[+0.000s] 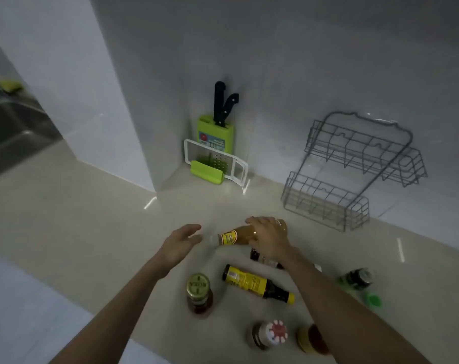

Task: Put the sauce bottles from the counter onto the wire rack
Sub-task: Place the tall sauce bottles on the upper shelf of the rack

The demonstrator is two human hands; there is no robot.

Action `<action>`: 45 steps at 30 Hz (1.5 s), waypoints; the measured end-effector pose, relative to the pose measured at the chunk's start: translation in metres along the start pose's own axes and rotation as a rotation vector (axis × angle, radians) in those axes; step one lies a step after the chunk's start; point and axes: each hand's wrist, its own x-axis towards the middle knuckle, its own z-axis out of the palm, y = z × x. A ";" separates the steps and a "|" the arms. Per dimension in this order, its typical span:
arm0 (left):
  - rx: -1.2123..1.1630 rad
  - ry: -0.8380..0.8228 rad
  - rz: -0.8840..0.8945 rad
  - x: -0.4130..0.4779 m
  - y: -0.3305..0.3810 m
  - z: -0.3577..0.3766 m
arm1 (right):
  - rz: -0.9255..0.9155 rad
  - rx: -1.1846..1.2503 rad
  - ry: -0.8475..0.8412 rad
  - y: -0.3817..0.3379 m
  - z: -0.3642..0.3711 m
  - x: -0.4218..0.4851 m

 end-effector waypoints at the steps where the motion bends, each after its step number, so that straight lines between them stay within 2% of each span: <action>1: 0.029 -0.006 -0.009 0.006 -0.003 0.004 | 0.006 -0.024 -0.042 0.000 0.001 0.005; 6: 0.073 -0.074 -0.063 0.035 -0.017 0.025 | -0.031 -0.170 -0.147 -0.002 0.014 0.033; 11: 0.101 -0.049 -0.048 0.046 -0.028 0.040 | -0.020 -0.304 -0.235 0.003 0.024 0.045; 13: 0.121 -0.047 -0.020 0.049 -0.034 0.044 | -0.022 -0.344 -0.225 0.003 0.025 0.049; 16: 0.097 -0.032 -0.068 0.051 -0.036 0.045 | -0.021 -0.367 -0.171 0.006 0.028 0.049; 18: 0.141 -0.061 -0.023 0.051 -0.036 0.045 | -0.005 -0.331 -0.114 0.010 0.027 0.046; 24: 0.313 -0.159 -0.034 0.054 -0.028 0.044 | 0.093 -0.133 0.139 0.022 0.013 0.026; 30: 0.352 -0.340 -0.061 0.072 0.015 0.045 | 0.187 0.466 0.608 0.035 -0.037 -0.007; 32: 0.362 -0.317 0.004 0.085 0.040 0.049 | 0.176 0.669 0.743 0.038 -0.067 -0.014; 34: 0.317 -0.273 0.100 0.097 0.072 0.058 | 0.160 0.784 0.945 0.040 -0.102 -0.019; 39: 0.113 -0.255 0.298 0.121 0.168 0.088 | 0.112 0.875 1.391 0.054 -0.184 -0.016; 41: 0.069 -0.280 0.352 0.126 0.200 0.098 | 0.104 0.866 1.445 0.064 -0.207 -0.010; 45: 0.057 -0.354 0.377 0.133 0.242 0.118 | 0.150 0.748 1.370 0.083 -0.229 0.009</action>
